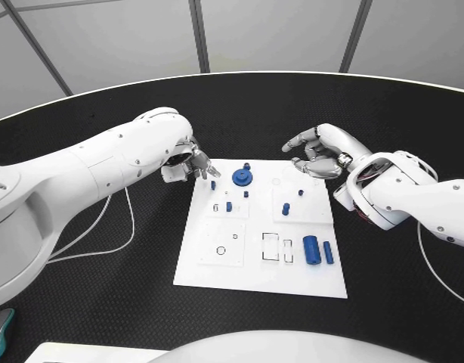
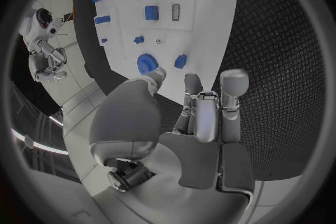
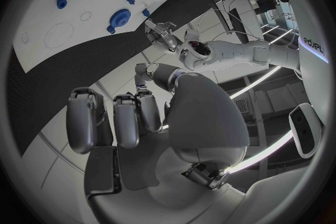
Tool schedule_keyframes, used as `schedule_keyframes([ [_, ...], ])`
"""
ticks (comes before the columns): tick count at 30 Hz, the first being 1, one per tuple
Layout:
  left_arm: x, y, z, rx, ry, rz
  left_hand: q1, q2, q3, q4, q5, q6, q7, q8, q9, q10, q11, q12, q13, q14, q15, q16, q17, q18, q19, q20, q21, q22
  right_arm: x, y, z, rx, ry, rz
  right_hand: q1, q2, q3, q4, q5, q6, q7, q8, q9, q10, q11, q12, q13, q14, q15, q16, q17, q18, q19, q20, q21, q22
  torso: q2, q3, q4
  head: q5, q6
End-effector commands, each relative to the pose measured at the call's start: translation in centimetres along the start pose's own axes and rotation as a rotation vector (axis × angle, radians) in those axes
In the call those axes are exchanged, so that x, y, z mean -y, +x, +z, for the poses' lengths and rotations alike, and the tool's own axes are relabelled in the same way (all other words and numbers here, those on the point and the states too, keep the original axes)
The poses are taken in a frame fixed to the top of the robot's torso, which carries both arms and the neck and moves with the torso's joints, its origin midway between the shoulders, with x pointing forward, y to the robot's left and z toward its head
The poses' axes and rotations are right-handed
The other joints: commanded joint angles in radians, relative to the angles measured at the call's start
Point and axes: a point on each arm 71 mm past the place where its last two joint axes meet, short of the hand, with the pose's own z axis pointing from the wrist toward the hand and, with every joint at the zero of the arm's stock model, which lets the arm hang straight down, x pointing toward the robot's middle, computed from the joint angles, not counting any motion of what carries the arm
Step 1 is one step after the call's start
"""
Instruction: Assemble the parts on the task board
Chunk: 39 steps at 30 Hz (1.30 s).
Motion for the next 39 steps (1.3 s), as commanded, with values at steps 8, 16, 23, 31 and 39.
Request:
schedule_keyframes([
  [8,-0.14,0.52,0.40,-0.015,-0.001,-0.002,0.007,0.013,-0.005,-0.001,-0.002,0.006,0.002,-0.005,-0.002,0.004,0.004,0.005,0.000,0.041,0.007,0.004,0.026,0.011,0.003,0.003,0.004,0.002,0.01,0.00,0.00,-0.001,0.001,0.000,-0.005,0.001,0.000,-0.002,0.003,-0.001,0.001,-0.004,-0.002,-0.007,0.003,-0.005,0.066,0.075,0.009,-0.002,0.138,0.011,0.038,0.008,-0.003,0.141,-0.001,0.0004,0.0004,-0.004,-0.007],
  [16,0.07,0.73,0.44,-0.028,0.004,0.001,0.010,0.019,-0.005,0.000,-0.002,0.008,0.002,-0.006,-0.003,0.006,0.004,0.006,0.003,0.042,0.007,0.005,0.028,0.011,0.004,0.003,0.005,0.004,-0.01,0.03,0.01,-0.002,0.000,0.000,-0.005,0.001,0.000,-0.002,0.003,-0.001,0.001,-0.004,-0.002,-0.007,0.003,-0.005,0.066,0.075,0.009,-0.002,0.138,0.011,0.038,0.008,-0.003,0.141,-0.002,0.0015,0.0007,-0.005,-0.009],
  [23,0.14,0.81,0.45,-0.036,0.006,0.006,0.015,0.027,-0.003,0.000,-0.002,0.012,0.002,-0.007,-0.004,0.008,0.003,0.008,0.005,0.043,0.006,0.007,0.030,0.010,0.005,0.003,0.008,0.007,0.00,0.02,0.00,-0.003,0.001,0.000,-0.005,0.001,0.000,-0.002,0.003,-0.001,0.001,-0.004,-0.002,-0.007,0.003,-0.005,0.066,0.075,0.009,-0.002,0.138,0.011,0.038,0.008,-0.003,0.141,-0.002,0.0018,0.0013,-0.008,-0.010],
  [31,0.19,0.89,0.49,-0.047,0.004,0.014,0.033,0.040,0.002,-0.002,-0.002,0.021,0.001,-0.009,-0.007,0.012,0.002,0.009,0.007,0.045,0.006,0.009,0.035,0.009,0.007,0.003,0.011,0.012,-0.01,0.02,-0.02,-0.003,0.001,0.000,-0.005,0.001,0.000,-0.002,0.003,-0.001,0.001,-0.004,-0.002,-0.007,0.003,-0.005,0.066,0.075,0.009,-0.002,0.138,0.011,0.038,0.008,-0.003,0.141,-0.002,0.0012,0.0009,-0.009,-0.011],
  [39,0.25,0.94,0.54,-0.053,0.002,0.017,0.037,0.042,0.004,-0.003,-0.002,0.023,0.001,-0.010,-0.008,0.013,0.002,0.010,0.010,0.045,0.005,0.010,0.036,0.009,0.008,0.003,0.013,0.015,-0.04,0.03,-0.02,-0.003,0.000,0.001,-0.005,0.001,0.000,-0.002,0.003,-0.001,0.001,-0.004,-0.002,-0.007,0.003,-0.005,0.066,0.075,0.009,-0.002,0.138,0.011,0.038,0.008,-0.003,0.141,-0.001,0.0007,0.0008,-0.011,-0.012],
])
